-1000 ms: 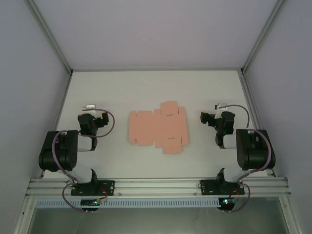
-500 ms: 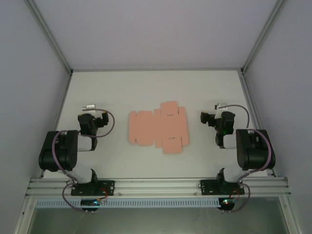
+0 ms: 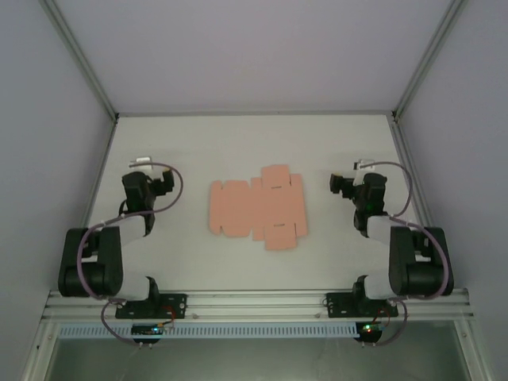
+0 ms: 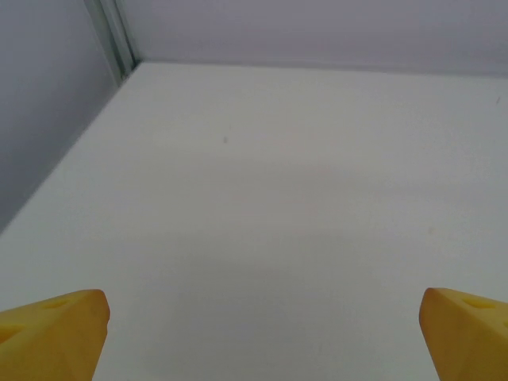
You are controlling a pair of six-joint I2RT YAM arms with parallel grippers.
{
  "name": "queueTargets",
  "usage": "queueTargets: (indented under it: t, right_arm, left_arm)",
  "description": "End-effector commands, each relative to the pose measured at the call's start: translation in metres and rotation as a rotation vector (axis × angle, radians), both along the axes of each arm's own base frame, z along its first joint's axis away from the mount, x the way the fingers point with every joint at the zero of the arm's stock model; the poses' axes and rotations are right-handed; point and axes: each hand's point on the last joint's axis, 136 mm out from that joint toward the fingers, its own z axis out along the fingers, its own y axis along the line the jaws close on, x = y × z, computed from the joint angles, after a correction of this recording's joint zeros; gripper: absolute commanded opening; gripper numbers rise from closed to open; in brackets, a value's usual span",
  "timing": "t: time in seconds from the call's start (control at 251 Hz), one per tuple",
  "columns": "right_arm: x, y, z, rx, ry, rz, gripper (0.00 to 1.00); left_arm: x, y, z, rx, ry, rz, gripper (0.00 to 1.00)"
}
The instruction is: Assemble paper box
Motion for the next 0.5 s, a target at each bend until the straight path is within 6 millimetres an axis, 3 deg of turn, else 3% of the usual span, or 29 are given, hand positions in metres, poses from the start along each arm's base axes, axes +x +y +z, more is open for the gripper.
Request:
queueTargets:
  t: [0.0,0.092,0.216,0.283,0.367,0.495]
  right_arm:
    - [-0.002,-0.004,0.026,0.053,0.074,-0.091,0.99]
    - [-0.008,0.02,0.039,0.131,0.162,-0.078,0.98]
    - [-0.029,0.073,0.035,0.263,0.333,-0.004,0.88]
    - [-0.042,0.114,0.021,0.33,0.425,0.096,0.77]
    - [-0.057,0.166,0.004,0.361,0.511,0.257,0.72]
    - [-0.064,0.199,-0.041,0.341,0.638,0.313,0.62]
  left_arm:
    - [-0.004,-0.007,0.02,-0.085,0.048,-0.003,1.0]
    - [-0.008,-0.02,0.035,-0.189,0.098,-0.007,1.0]
    - [-0.021,-0.059,0.027,-0.325,0.251,-0.1,1.0]
    - [-0.032,-0.081,0.012,-0.351,0.328,-0.139,1.0]
    - [-0.048,-0.107,-0.01,-0.38,0.429,-0.211,1.0]
    - [-0.067,-0.143,-0.033,-0.482,0.549,-0.339,1.0]
